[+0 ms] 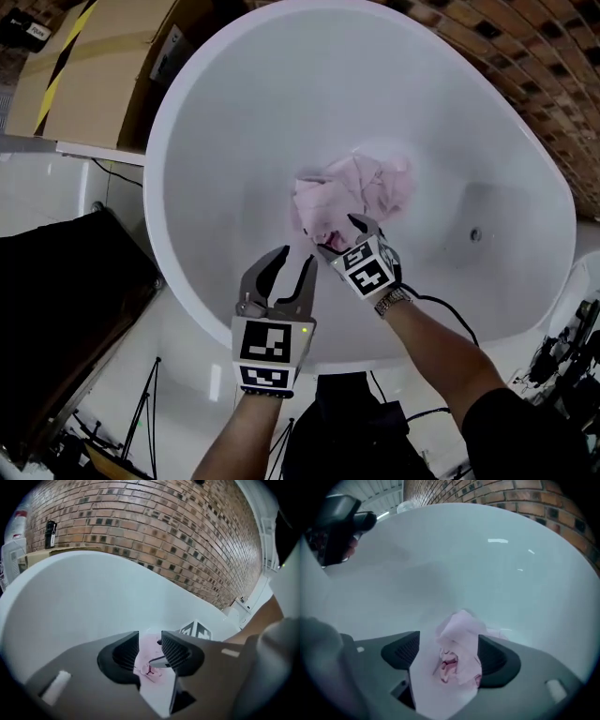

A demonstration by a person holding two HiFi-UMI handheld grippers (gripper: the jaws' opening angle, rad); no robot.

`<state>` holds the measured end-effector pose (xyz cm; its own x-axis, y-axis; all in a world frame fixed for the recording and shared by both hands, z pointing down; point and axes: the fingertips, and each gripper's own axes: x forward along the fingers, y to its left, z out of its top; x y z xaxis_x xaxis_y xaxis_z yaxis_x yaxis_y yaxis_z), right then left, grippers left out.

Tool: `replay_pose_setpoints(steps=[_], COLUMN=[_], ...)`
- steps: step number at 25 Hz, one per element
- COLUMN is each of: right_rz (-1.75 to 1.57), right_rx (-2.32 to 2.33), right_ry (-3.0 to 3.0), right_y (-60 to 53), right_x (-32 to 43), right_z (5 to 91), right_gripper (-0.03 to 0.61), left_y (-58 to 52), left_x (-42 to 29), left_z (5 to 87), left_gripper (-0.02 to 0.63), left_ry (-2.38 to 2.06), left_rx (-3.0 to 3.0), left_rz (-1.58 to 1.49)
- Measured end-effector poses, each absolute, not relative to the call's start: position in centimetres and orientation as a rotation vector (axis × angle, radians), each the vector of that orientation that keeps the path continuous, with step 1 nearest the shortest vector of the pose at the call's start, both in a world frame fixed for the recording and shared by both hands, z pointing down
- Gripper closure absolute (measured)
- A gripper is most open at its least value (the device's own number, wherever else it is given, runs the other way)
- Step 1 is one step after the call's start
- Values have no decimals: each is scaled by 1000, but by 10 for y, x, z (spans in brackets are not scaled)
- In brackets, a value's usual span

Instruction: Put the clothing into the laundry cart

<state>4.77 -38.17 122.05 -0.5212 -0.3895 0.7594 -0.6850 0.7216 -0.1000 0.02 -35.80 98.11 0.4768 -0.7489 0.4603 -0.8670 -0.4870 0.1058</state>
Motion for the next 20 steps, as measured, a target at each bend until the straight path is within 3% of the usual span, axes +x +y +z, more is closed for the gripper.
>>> replay_pose_setpoints(steps=[15, 17, 20], right_rz=[485, 480, 460], right_rx=[752, 754, 793], right_ry=[-2006, -1981, -1956], right_y=[-416, -416, -419], right_x=[36, 40, 49], right_z=[1377, 1384, 1380], right_gripper=[172, 259, 461], left_y=[-387, -387, -387], left_x=[7, 8, 6], left_z=[1055, 1059, 1060], left_gripper=[472, 472, 474], left_ry=[-1394, -1396, -1399], left_rx=[2346, 2334, 2327], left_rz=[529, 543, 555])
